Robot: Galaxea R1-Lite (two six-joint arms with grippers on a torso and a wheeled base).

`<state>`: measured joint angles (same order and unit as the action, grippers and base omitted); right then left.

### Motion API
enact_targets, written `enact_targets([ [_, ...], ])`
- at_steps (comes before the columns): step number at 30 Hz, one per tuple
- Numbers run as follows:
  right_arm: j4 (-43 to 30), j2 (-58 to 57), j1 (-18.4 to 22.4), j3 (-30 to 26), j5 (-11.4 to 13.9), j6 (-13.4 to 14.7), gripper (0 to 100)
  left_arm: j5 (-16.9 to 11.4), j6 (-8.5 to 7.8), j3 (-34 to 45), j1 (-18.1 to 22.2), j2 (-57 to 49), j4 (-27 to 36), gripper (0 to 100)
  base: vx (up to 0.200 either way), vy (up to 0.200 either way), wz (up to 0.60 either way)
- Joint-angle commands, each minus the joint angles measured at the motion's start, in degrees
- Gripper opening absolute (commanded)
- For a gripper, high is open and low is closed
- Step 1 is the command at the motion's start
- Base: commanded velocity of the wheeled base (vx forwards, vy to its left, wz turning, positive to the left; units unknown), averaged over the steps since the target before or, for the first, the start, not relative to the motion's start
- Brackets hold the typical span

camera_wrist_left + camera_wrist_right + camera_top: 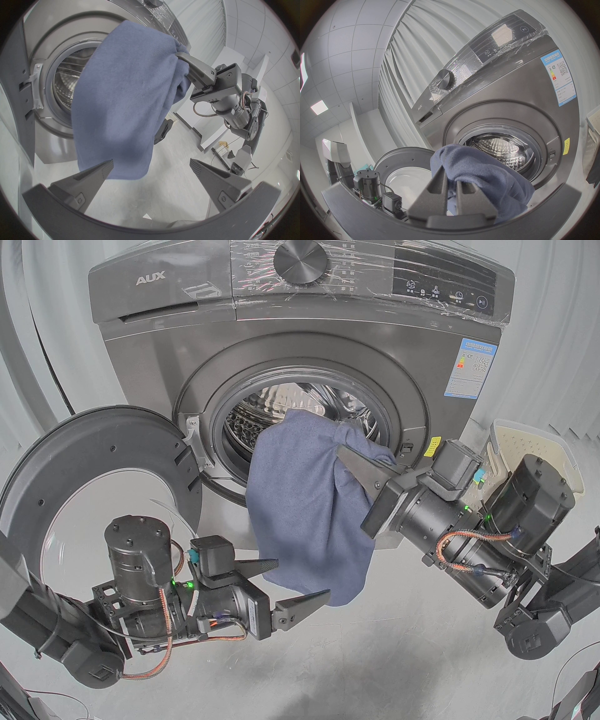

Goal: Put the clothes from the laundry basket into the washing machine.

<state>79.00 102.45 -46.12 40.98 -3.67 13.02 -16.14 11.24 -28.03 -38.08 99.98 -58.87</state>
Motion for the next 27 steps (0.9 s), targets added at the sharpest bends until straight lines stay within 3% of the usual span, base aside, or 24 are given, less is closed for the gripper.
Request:
enact_targets([
  [1, 0.02, -0.23, -0.11, -0.12, -0.02, -0.01, 0, -0.03, 0.19, -0.89, -1.73, 4.35, -2.30, 100, 0.000, 0.000, 0.00],
  [8, 0.02, 0.21, -0.11, 0.06, -0.02, 0.08, 0, -0.12, 0.01, -1.42, -4.81, 6.64, -5.20, 100, 0.000, 0.000, 0.00],
  [18, 0.02, 0.29, -1.08, -0.03, -0.55, 0.08, 0, 0.76, -0.43, -7.83, -7.00, 19.73, -14.61, 100, 0.000, 0.000, 0.00],
  [24, 0.90, 0.29, -1.08, -0.12, -0.81, 0.16, 0, 4.98, -0.43, -13.11, -7.71, 25.97, -17.24, 100, 0.000, 0.000, 0.00],
  [27, 1.07, 0.21, -1.08, -0.29, -0.81, 0.16, 0, 9.55, -0.43, -16.89, -7.00, 27.99, -17.60, 100, 0.000, 0.000, 0.00],
])
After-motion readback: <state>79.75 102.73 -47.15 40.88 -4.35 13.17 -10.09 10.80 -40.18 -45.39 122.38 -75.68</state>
